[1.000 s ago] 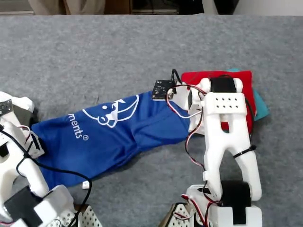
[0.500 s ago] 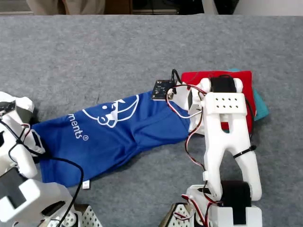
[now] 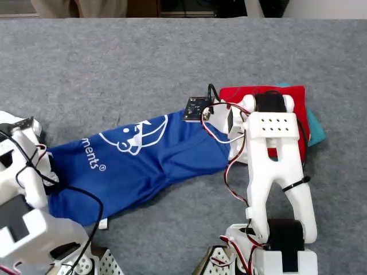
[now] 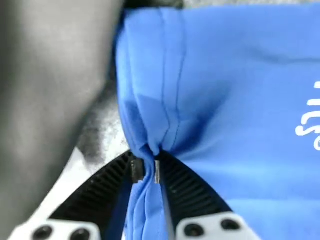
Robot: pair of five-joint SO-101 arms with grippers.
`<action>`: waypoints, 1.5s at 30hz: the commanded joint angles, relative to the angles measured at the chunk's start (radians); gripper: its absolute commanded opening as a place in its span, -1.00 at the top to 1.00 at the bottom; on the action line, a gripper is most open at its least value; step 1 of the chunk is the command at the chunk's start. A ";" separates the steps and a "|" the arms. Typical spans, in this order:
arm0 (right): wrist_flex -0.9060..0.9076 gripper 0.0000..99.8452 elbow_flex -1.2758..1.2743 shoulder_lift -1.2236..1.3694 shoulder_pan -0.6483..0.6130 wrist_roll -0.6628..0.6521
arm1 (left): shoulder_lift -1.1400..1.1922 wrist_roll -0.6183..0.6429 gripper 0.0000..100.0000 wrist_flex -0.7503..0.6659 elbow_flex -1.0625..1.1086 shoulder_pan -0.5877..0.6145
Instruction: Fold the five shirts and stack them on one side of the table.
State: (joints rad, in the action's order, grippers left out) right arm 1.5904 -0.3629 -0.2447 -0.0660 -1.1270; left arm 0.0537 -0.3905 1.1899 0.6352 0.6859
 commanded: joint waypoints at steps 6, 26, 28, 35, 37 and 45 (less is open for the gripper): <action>-0.384 0.99 0.039 -0.062 -0.018 0.333 | -0.079 -0.066 0.96 0.365 -0.381 0.164; -1.318 0.99 -0.272 0.223 -0.033 0.792 | -0.090 -0.038 0.96 0.571 -0.743 0.026; -1.336 0.99 -0.274 0.216 -0.010 0.792 | -0.090 -0.003 0.96 0.571 -0.743 -0.068; -1.418 0.99 -0.300 0.209 0.007 0.842 | -0.090 0.147 0.96 0.571 -0.743 -0.462; -1.418 0.99 -0.300 0.209 0.012 0.845 | -0.090 0.183 0.96 0.571 -0.743 -0.586; -1.439 0.99 -0.300 0.214 0.016 0.847 | -0.077 0.250 0.96 0.568 -0.773 -1.054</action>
State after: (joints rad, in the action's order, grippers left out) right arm 0.1757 -0.6651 -0.0161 -0.0675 -0.2908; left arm 0.0169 -0.1527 1.7469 -0.0798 -0.2209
